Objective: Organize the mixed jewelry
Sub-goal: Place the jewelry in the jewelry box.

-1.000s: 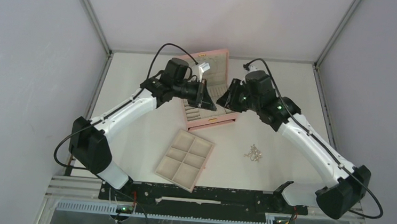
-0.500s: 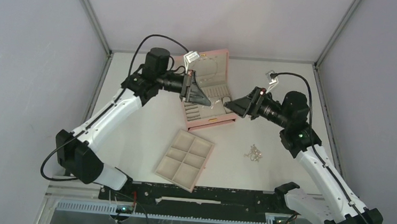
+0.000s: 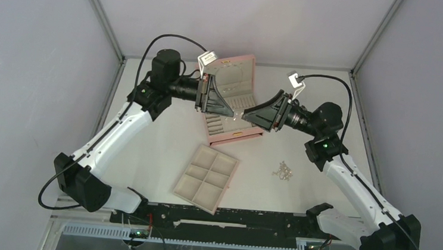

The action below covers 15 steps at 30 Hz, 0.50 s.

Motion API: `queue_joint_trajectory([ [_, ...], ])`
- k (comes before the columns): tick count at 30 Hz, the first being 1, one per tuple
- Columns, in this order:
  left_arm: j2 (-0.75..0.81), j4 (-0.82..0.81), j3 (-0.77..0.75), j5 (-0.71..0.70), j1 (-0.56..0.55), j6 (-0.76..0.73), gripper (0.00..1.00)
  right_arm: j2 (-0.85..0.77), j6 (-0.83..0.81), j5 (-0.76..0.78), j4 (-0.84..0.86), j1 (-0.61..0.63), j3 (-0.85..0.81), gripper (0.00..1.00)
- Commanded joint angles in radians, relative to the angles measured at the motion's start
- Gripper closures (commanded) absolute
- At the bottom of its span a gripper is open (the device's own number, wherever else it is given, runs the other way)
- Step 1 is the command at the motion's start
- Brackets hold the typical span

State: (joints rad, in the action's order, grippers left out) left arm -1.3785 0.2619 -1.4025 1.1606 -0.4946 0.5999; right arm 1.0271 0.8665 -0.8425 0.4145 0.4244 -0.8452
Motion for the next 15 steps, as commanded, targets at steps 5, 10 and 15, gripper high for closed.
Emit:
queue_joint_trajectory([
  [5, 0.028, -0.038, -0.021, 0.012, 0.010, 0.020, 1.00, 0.044, 0.089, -0.029, 0.187, 0.046, 0.000, 0.41],
  [10, 0.025, -0.038, -0.018, 0.011, 0.010, 0.020, 1.00, 0.067, 0.111, -0.036, 0.211, 0.055, -0.007, 0.46],
  [15, 0.027, -0.039, -0.016, 0.009, 0.011, 0.017, 1.00, 0.093, 0.094, -0.038, 0.185, 0.078, -0.032, 0.46],
])
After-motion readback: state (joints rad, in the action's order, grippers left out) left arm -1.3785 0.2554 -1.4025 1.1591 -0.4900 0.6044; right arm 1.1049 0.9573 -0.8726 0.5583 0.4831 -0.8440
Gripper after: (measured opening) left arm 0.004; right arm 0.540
